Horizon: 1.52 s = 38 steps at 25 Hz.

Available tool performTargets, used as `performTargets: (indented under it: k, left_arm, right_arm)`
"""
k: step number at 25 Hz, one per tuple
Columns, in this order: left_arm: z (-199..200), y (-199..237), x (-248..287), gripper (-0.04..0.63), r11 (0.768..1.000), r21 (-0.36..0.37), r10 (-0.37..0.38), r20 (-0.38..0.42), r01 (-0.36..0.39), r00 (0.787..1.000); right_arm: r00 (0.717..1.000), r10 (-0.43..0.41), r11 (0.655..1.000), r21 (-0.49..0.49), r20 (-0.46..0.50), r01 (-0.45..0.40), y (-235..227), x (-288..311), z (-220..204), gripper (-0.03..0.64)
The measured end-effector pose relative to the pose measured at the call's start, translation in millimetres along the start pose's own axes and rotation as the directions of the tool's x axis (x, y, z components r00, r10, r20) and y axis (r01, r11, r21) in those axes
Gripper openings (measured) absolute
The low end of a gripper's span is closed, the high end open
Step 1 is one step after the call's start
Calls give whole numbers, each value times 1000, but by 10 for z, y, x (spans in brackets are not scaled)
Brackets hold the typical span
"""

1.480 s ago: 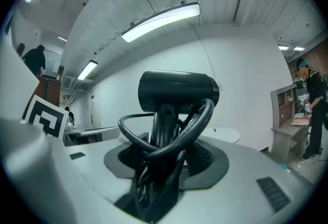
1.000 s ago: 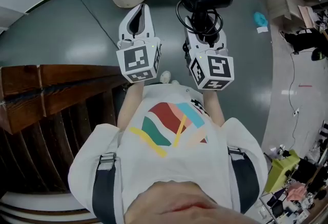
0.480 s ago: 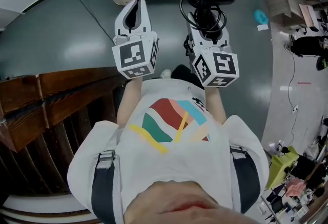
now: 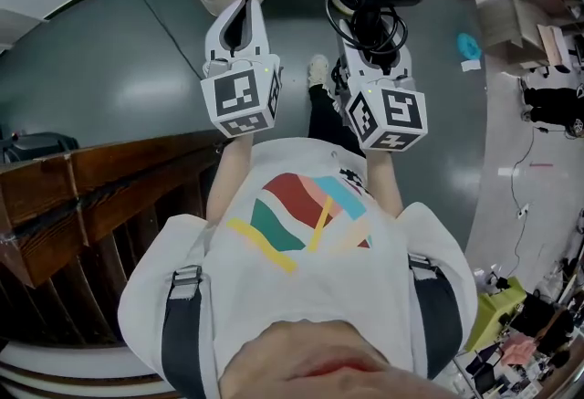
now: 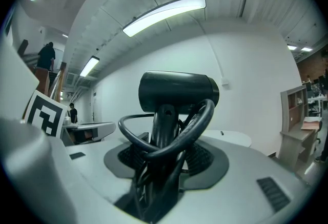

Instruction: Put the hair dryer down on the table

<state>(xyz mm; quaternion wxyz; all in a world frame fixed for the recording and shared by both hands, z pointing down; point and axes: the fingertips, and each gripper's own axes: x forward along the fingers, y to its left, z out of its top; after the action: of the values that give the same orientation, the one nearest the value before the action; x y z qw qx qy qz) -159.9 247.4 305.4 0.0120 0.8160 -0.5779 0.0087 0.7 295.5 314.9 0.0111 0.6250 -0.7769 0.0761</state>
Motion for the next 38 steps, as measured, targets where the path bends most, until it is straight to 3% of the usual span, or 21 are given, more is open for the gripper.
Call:
performTargets:
  k: [5, 15, 33, 38]
  left_arm:
    - [-36, 105, 407, 15, 998, -3, 64, 18, -64, 998]
    - [-30, 184, 1271, 15, 995, 3, 95, -8, -95, 995]
    - [260, 486, 2851, 15, 992, -3, 128, 0, -128, 992]
    - [297, 422, 3457, 15, 990, 16, 142, -6, -142, 990]
  right_arm:
    - [998, 49, 998, -45, 36, -48, -202, 435, 102, 219]
    - [995, 100, 994, -37, 19, -99, -564, 1343, 201, 219]
    - [994, 108, 993, -45, 11, -108, -1229, 2874, 620, 219]
    - [993, 114, 993, -30, 7, -114, -1623, 3347, 703, 219]
